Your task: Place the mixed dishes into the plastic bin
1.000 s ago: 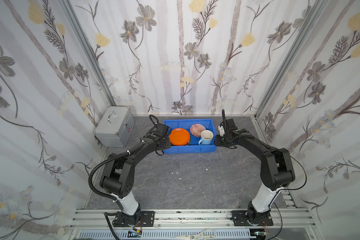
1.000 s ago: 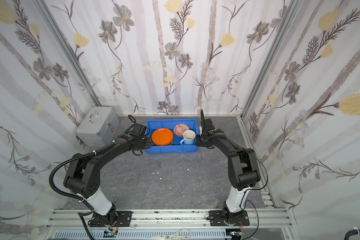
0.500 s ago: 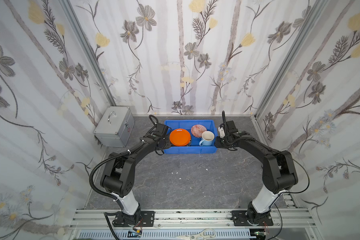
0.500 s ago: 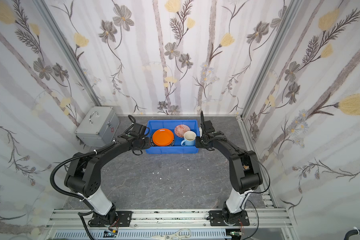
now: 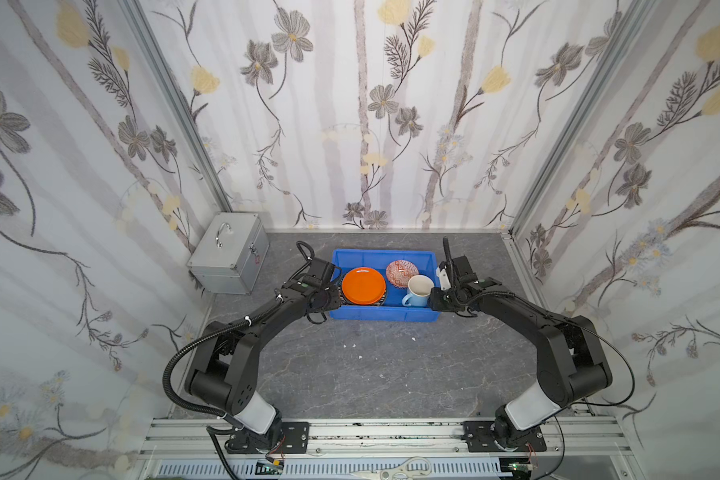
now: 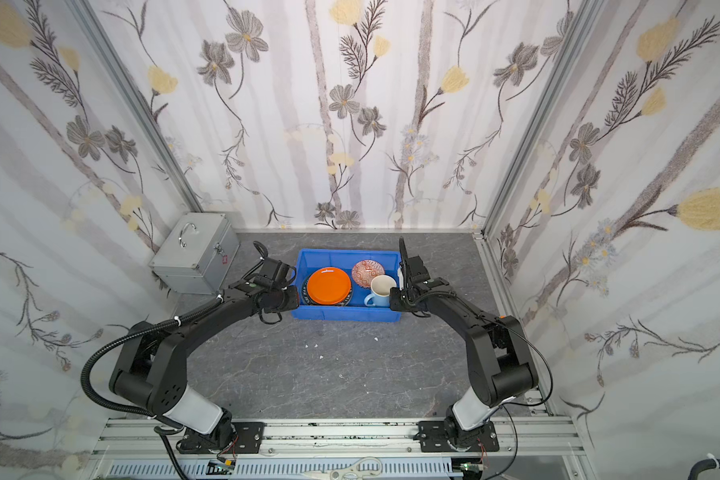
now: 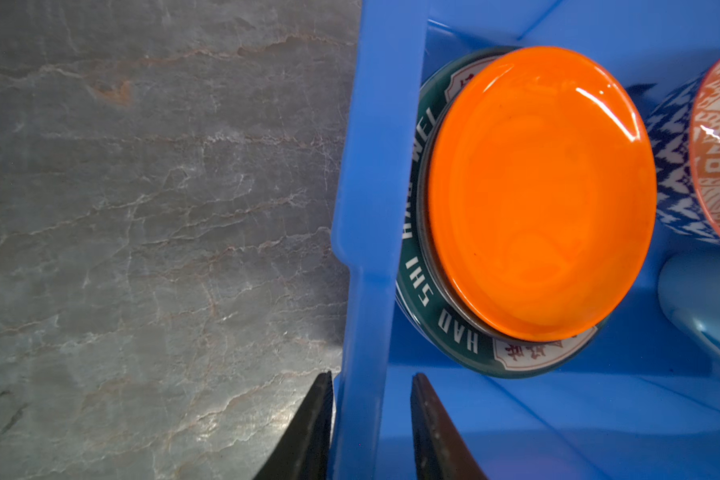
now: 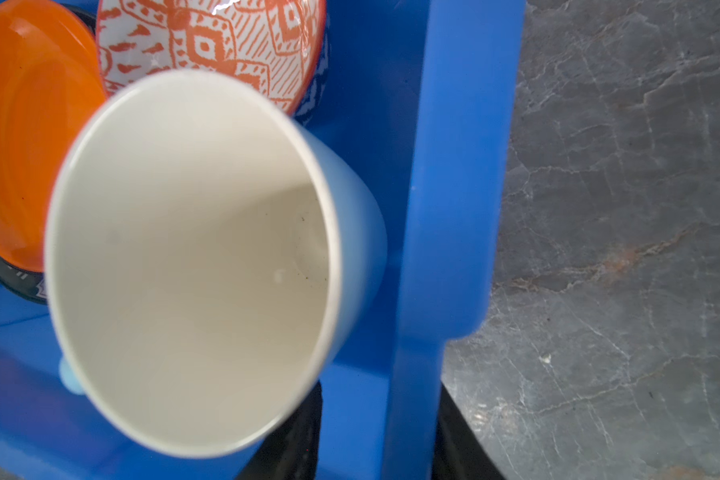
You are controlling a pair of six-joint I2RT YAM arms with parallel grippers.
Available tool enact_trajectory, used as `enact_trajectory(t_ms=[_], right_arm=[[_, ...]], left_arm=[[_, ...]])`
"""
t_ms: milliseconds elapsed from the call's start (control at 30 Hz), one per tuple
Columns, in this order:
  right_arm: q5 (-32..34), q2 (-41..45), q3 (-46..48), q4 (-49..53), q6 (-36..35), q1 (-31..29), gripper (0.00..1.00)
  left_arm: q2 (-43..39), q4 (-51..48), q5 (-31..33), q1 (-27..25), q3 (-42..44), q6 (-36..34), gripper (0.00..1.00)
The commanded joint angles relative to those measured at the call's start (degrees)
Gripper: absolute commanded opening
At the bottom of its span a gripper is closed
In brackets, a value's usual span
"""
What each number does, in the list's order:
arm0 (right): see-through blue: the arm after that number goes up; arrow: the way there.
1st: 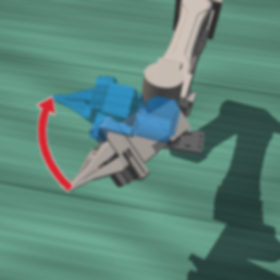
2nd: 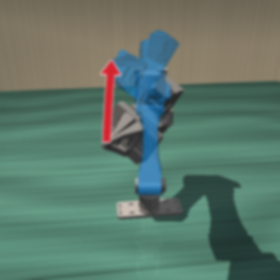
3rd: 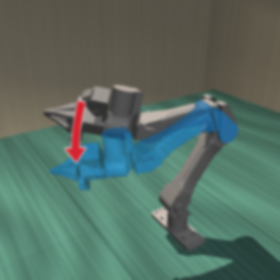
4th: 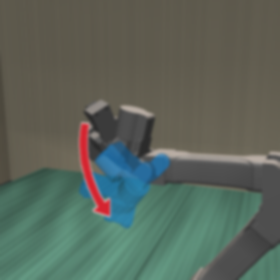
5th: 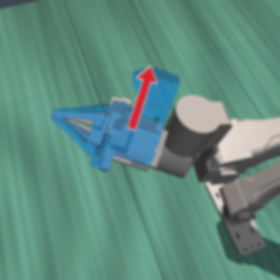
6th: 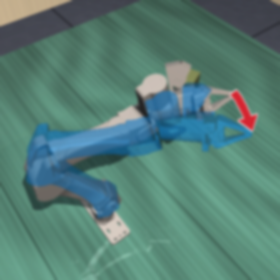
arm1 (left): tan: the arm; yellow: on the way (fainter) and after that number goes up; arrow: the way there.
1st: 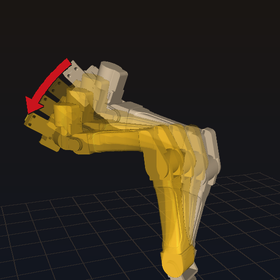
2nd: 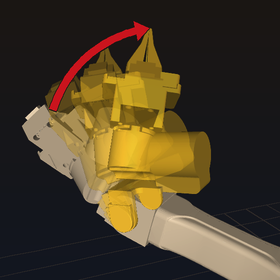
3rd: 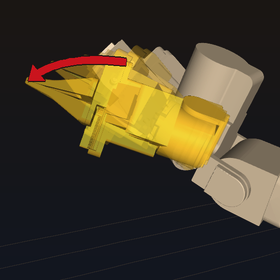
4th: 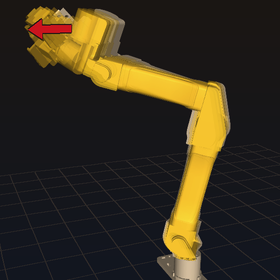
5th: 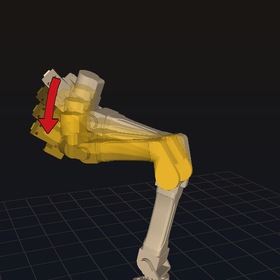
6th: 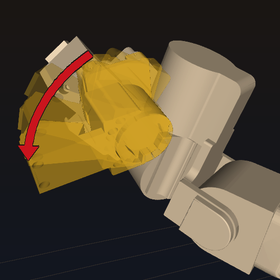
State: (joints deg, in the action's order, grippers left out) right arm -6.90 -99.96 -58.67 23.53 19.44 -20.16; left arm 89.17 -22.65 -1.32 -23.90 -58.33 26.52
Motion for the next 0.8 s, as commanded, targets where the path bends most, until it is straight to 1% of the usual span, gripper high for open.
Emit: enact_trajectory(t_ms=[0, 200, 233, 267, 333, 367, 433, 467, 500, 533, 567, 600, 667, 767], right_arm=[[0.0, 1.9, 2.6, -0.6, 1.1, -0.3, 0.40], [0.9, 6.5, 7.2, -1.3, 2.1, -1.1, 0.40], [1.1, 7.3, 7.7, -1.3, 2.1, -1.1, 0.41], [1.5, 8.0, 8.0, -1.1, 2.2, -1.1, 0.42], [2.3, 10.6, 8.6, -0.8, 2.3, -1.1, 0.48], [2.9, 11.6, 8.6, -0.5, 2.2, -1.1, 0.53], [4.4, 13.7, 8.1, 0.4, 2.0, -1.0, 0.61], [5.0, 14.6, 7.8, 0.7, 1.9, -1.0, 0.69], [5.9, 15.6, 7.2, 1.3, 1.8, -0.9, 0.88], [6.9, 16.5, 6.6, 2.0, 1.7, -0.9, 0.99], [7.8, 17.3, 5.9, 2.4, 1.5, -0.9, 1.00], [8.6, 18.0, 5.2, 2.7, 1.3, -0.8, 1.00], [10.6, 19.2, 3.8, 3.1, 1.1, -0.5, 1.00], [13.8, 20.0, 1.4, 3.0, 1.1, 0.8, 1.00]], left_arm=[[-2.5, 0.2, -0.5, -0.6, 2.0, 1.1, 0.34], [-6.7, 0.0, -0.3, -1.6, 5.2, 2.2, 0.33], [-7.5, 0.0, -0.2, -1.9, 5.7, 2.5, 0.33], [-8.1, -0.2, 0.2, -2.1, 6.0, 2.6, 0.35], [-9.4, -1.1, 1.4, -2.2, 6.3, 2.5, 0.51], [-10.1, -1.5, 2.0, -2.2, 6.3, 2.3, 0.54], [-11.8, -2.5, 3.7, -2.2, 6.7, 2.0, 0.65], [-12.6, -2.8, 4.2, -2.2, 6.9, 2.0, 0.70], [-13.5, -2.9, 4.7, -2.2, 7.1, 2.1, 0.77], [-14.4, -3.0, 5.2, -2.2, 7.4, 2.1, 0.85], [-15.1, -3.0, 5.6, -2.2, 7.6, 2.0, 0.95], [-16.0, -3.1, 6.4, -2.2, 7.6, 1.9, 1.00], [-16.7, -3.3, 9.2, -2.1, 7.6, 1.5, 1.00], [-19.0, -2.1, 15.3, -1.4, 7.7, -0.7, 1.00]])
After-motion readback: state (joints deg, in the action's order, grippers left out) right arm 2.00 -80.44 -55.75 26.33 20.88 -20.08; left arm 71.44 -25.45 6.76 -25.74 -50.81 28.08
